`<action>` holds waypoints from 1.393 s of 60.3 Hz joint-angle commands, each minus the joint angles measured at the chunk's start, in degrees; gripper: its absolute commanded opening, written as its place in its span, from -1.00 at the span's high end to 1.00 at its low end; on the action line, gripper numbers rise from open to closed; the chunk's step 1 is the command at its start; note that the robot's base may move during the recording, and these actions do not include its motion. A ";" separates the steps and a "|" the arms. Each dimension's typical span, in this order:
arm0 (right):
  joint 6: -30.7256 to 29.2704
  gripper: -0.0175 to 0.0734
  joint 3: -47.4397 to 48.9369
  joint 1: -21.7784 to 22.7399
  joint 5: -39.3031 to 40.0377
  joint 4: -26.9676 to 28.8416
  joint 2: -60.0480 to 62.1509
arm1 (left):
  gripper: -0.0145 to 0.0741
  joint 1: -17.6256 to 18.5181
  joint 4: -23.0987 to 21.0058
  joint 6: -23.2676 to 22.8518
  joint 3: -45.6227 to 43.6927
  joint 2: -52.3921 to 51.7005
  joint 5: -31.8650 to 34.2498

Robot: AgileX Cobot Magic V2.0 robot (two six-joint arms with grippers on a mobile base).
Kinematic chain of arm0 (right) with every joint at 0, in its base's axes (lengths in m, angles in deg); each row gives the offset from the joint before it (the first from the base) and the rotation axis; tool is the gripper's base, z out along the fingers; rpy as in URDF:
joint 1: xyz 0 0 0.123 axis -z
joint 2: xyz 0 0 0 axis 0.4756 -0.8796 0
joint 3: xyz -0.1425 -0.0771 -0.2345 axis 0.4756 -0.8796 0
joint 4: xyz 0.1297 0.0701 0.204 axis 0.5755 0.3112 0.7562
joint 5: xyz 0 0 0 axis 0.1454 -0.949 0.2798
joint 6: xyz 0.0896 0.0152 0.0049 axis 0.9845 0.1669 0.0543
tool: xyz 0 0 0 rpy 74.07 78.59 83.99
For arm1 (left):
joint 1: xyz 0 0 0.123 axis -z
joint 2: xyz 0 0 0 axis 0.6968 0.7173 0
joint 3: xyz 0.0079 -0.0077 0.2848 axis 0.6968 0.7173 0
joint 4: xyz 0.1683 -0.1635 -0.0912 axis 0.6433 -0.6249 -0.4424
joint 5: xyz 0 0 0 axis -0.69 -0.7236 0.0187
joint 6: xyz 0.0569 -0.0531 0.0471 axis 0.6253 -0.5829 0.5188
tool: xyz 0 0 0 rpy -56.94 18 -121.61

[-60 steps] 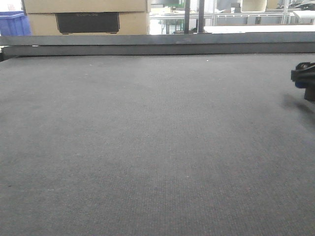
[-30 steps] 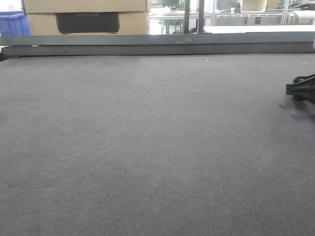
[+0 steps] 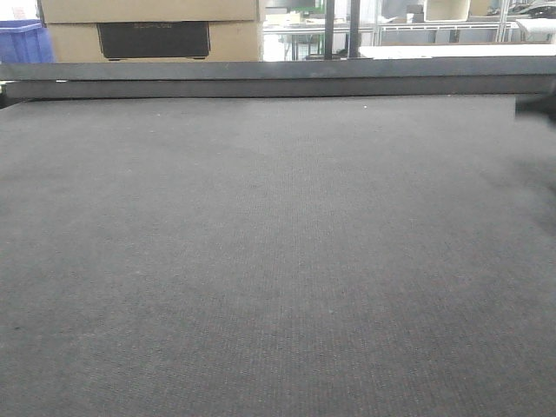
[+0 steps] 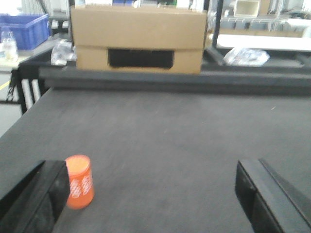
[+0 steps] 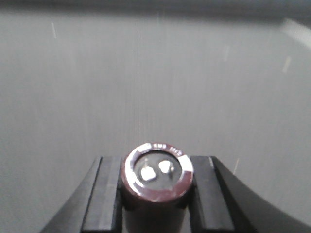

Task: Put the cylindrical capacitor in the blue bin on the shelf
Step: 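Close left gripper on orange cylinder, right gripper on dark-red capacitor, then lift both held cylinders off the table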

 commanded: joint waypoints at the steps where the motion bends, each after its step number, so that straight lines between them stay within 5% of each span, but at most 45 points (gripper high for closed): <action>1: 0.00 0.79 0.14 0.12 -1.34 -0.26 6.43 | -0.68 -2.72 -0.22 0.00 2.67 1.92 3.51; 14: 0.00 0.79 0.14 0.12 -11.68 -0.35 22.50 | -0.68 -10.99 -4.38 0.00 8.58 11.69 20.56; 36: 0.00 0.79 0.14 0.12 -19.25 -0.35 36.00 | -0.68 -11.28 -4.40 -0.59 4.15 43.53 40.88; 59: 0.00 0.79 0.14 0.12 -20.55 -0.35 36.65 | -0.68 -11.15 -3.26 -0.59 -11.53 67.59 42.58; 84: 0.00 0.79 0.14 0.12 -20.55 -0.35 36.65 | -0.68 -11.15 -4.20 -0.59 -21.46 81.14 45.19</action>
